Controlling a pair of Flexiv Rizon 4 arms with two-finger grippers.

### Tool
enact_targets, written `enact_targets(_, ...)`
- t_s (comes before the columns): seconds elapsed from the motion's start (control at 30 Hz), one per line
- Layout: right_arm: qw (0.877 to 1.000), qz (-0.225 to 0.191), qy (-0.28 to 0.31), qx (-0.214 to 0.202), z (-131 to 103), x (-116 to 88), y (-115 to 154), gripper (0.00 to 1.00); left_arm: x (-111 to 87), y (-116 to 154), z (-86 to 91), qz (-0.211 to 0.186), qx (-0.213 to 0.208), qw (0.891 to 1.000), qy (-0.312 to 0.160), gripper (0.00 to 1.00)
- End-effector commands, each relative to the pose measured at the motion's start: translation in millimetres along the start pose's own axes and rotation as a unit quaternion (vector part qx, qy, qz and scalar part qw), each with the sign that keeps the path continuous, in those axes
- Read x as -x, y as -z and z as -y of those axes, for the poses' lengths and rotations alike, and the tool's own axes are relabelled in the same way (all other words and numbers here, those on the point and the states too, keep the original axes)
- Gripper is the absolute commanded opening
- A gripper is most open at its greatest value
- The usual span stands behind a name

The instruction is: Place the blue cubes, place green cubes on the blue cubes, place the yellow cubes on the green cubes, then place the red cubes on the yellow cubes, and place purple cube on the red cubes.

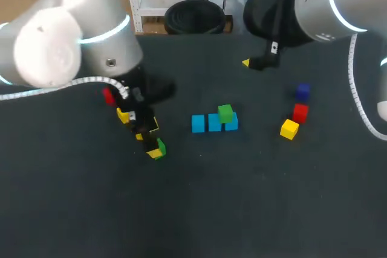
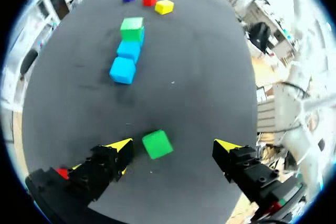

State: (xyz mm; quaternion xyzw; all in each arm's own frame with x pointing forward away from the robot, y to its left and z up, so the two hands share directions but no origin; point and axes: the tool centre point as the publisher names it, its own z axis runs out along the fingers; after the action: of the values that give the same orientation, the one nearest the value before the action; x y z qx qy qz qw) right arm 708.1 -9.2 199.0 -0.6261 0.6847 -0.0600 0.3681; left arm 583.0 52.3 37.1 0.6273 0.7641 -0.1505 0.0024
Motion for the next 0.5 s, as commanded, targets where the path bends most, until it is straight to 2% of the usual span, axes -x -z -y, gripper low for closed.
enact_targets(0.03,0.999,0.001,-0.001,-0.047,-3.5,-0.9,-0.2,1.0,7.8,-12.1,-6.6,-0.113,0.02,0.993,-0.009,1.0)
enact_targets(0.13,0.999,0.001,-0.001,-0.047,-3.5,-0.9,-0.2,1.0,5.6,-16.8,-5.1,-0.141,0.031,0.989,-0.034,1.0)
enact_targets(0.5,0.999,0.001,-0.001,-0.047,-3.5,-0.9,-0.2,1.0,2.3,-21.8,-8.9,-0.16,0.04,0.986,-0.023,1.0)
